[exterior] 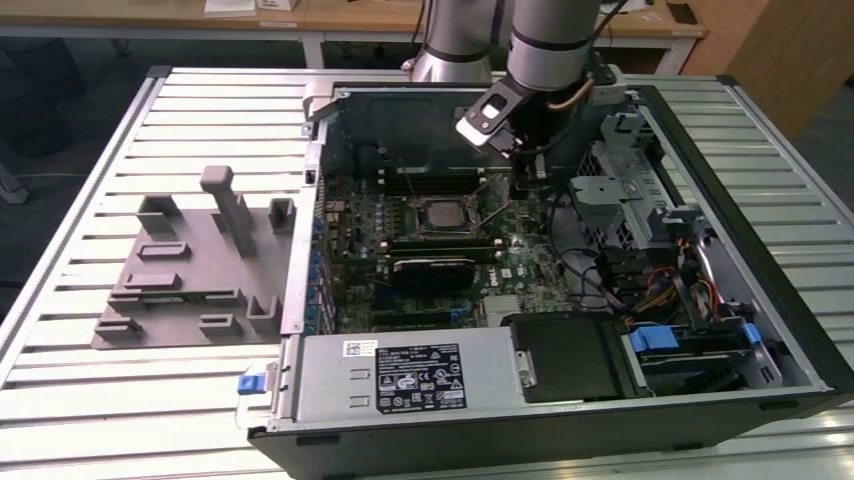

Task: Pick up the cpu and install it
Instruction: 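Close the cpu cover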

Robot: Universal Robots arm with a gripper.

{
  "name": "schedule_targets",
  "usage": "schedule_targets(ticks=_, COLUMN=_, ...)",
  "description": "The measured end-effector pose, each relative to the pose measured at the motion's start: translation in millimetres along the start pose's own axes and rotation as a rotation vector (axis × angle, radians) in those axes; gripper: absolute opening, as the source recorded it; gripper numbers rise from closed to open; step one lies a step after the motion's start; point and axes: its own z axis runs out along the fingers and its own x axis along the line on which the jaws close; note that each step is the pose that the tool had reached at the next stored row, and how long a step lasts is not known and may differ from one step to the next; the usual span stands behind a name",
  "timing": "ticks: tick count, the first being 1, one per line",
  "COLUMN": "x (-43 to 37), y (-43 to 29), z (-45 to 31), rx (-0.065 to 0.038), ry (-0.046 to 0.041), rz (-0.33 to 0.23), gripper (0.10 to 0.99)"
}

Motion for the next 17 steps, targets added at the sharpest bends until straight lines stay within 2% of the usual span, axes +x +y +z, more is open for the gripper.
schedule_targets(ticks=9, x=0.1, y=-8.9, z=-0.1, rx=0.0, ry=-0.0001, rz=0.0, gripper=0.106)
schedule_targets(ticks=17, x=0.2, y=-20.0, z=-0.8, rx=0.0, ry=-0.0001, rz=0.0, gripper=0.106)
